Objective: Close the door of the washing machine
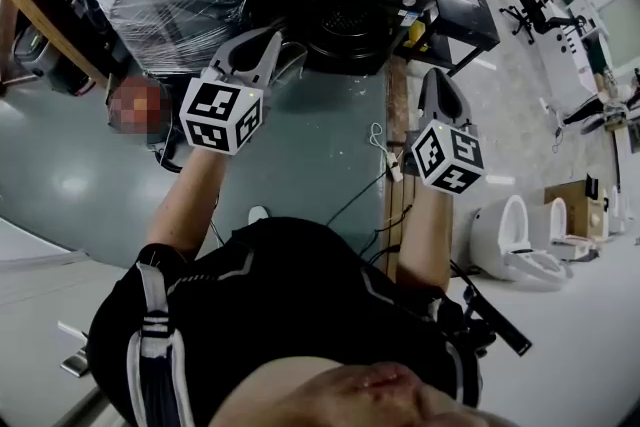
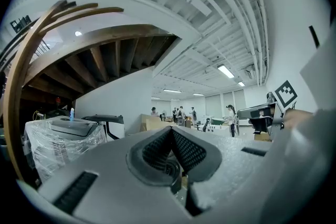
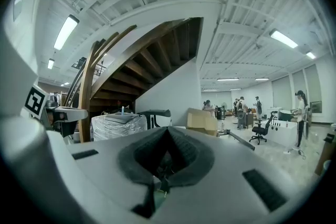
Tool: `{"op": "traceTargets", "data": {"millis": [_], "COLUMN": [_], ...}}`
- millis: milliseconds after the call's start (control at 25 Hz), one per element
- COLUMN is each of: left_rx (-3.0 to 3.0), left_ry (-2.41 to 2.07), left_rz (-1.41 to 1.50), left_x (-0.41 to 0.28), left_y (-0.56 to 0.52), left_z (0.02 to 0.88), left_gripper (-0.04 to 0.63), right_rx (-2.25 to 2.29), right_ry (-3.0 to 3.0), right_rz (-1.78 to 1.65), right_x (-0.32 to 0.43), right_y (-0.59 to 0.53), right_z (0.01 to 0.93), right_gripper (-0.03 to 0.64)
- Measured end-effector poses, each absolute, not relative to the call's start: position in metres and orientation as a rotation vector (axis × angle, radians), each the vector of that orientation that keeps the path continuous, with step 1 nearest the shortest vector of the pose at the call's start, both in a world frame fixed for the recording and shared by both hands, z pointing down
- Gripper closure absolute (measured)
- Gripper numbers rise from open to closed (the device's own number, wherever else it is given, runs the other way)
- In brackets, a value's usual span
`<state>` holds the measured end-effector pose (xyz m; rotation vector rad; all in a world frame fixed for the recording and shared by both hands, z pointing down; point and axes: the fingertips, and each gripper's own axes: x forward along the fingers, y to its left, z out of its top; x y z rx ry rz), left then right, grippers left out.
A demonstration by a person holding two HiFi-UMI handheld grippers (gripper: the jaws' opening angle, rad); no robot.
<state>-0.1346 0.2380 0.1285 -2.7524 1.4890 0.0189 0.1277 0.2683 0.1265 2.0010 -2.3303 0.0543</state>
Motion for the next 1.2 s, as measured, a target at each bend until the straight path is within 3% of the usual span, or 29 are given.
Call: {"op": "traceTargets", "data": {"millis": [1200], "left_rx": [-2.811], "left_ry": [1.435], "left_rz": [0.016], "left_x": [-0.224], "left_y": [0.170], "left_z": [0.168], "left_gripper": [0.592], "right_rx": [1.955], "right_ry": [-2.301], "right_rz": [0.017], "right_x": [0.018], "right_y": [0.201], "right_z": [0.149], "right_gripper": [0.612]}}
